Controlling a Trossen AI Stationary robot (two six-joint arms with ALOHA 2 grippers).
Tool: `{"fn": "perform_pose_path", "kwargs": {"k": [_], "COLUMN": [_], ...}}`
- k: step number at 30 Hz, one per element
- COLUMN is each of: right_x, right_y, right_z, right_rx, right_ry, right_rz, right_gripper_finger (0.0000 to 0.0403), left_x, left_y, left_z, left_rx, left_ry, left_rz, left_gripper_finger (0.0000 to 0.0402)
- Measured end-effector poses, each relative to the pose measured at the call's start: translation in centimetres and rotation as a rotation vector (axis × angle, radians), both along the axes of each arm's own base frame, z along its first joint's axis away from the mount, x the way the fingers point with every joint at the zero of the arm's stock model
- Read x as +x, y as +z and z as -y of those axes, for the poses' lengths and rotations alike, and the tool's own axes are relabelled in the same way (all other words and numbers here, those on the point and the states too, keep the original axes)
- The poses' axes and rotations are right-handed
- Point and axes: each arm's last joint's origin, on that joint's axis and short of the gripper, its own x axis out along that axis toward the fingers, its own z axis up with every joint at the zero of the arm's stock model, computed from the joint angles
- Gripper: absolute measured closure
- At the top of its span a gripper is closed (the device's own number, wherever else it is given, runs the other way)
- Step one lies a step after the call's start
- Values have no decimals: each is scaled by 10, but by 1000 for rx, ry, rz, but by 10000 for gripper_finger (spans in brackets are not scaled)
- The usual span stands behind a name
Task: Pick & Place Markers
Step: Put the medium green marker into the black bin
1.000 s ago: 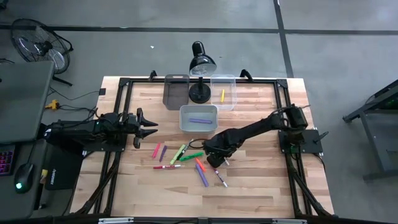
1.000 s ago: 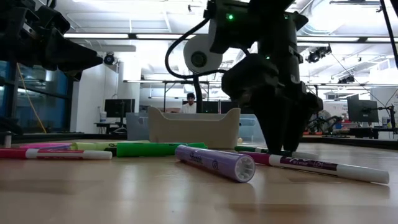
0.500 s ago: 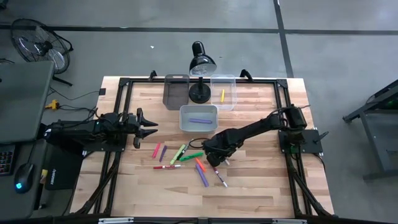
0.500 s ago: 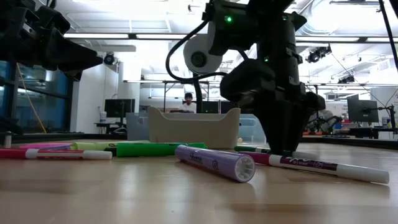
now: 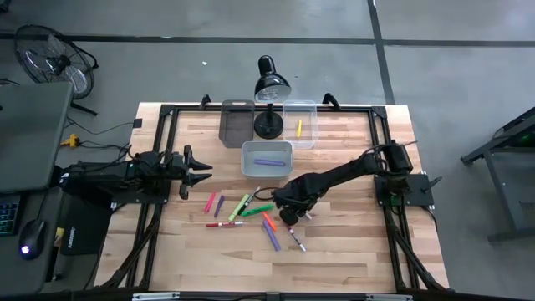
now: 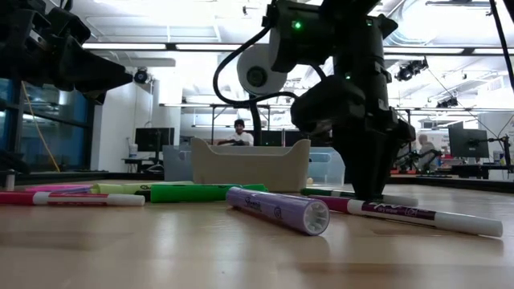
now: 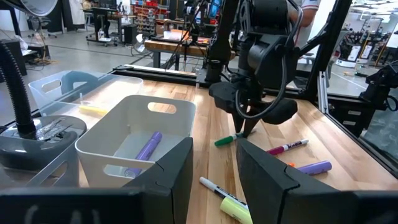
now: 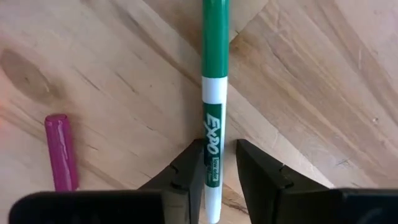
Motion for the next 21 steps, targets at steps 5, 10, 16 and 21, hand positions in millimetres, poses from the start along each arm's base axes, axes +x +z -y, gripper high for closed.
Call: {"fn": "perform_pose_path", "kwargs": {"k": [5, 10, 16, 21], "right_x": [-1, -1, -1, -1], "right_y": [0, 0, 0, 0], "right_z": [-1, -1, -1, -1], "right_rx": [-18, -17, -9, -6], "right_ry": [41, 32, 33, 17], "right_rz": [1, 0, -5, -7], "right_gripper_finger": [333, 354, 382, 382], "left_x": [0, 0, 0, 0], "left_y": [0, 0, 0, 0], "left_z": [0, 0, 0, 0], "left_rx": [0, 0, 0, 0], "left_ry": [0, 0, 0, 0], "left_rz": [0, 0, 0, 0], "left_gripper_finger": [279, 279, 279, 279]}}
